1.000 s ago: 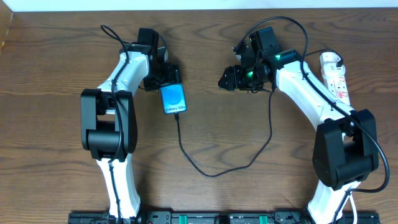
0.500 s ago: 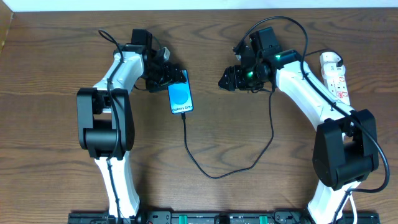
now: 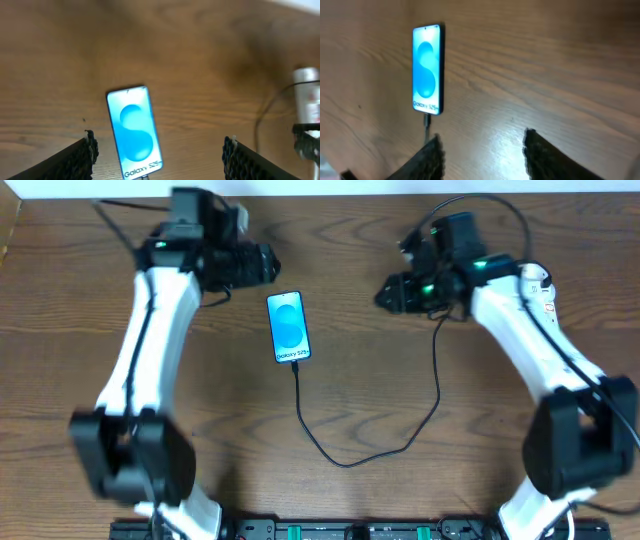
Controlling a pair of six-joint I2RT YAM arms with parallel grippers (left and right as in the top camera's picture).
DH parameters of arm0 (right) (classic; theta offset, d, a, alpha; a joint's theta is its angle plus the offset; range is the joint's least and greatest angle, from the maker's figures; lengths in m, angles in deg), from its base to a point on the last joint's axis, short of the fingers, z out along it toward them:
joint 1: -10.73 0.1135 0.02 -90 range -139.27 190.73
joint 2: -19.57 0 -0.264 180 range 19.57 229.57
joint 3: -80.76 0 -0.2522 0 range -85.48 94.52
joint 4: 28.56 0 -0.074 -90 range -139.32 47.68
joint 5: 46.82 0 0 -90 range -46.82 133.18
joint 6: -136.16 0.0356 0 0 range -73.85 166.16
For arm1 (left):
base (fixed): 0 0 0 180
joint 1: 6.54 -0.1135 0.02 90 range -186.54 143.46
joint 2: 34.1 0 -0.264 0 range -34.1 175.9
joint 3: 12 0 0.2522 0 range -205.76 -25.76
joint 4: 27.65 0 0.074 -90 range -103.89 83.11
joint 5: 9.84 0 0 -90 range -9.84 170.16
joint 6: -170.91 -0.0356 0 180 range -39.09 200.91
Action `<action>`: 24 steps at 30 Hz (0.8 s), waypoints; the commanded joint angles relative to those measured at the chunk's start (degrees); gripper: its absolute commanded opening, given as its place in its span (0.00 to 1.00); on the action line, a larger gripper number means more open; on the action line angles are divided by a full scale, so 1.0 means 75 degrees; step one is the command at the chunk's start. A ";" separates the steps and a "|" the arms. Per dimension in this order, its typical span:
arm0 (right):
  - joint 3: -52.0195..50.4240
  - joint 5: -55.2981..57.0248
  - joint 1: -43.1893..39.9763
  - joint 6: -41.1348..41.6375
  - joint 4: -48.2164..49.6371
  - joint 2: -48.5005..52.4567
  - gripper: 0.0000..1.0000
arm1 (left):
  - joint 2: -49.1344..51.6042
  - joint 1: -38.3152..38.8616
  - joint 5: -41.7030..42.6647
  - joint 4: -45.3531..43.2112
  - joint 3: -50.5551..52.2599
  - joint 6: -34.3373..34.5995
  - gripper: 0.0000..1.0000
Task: Plug charger to phone and switch on socket
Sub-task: 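Move the right gripper to the white power strip on the right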
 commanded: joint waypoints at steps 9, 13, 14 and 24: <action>0.0058 0.0944 -0.2748 -0.0128 -0.0921 -0.1419 0.01 | -0.0766 -0.0035 -0.0105 0.0277 -0.0067 -0.0105 0.82; 0.0055 0.0883 -0.3893 -0.0128 -0.0947 -0.1253 0.01 | -0.0766 -0.0035 -0.0108 0.0277 -0.0061 -0.0105 0.82; 0.0055 0.0883 -0.4115 -0.0125 -0.0947 -0.1209 0.01 | -0.0766 -0.0035 -0.0108 0.0274 -0.0061 -0.0105 0.82; 0.0052 0.0915 -0.5601 -0.0099 -0.0711 -0.0420 0.01 | -0.0766 -0.0035 -0.0108 0.0274 -0.0061 -0.0105 0.82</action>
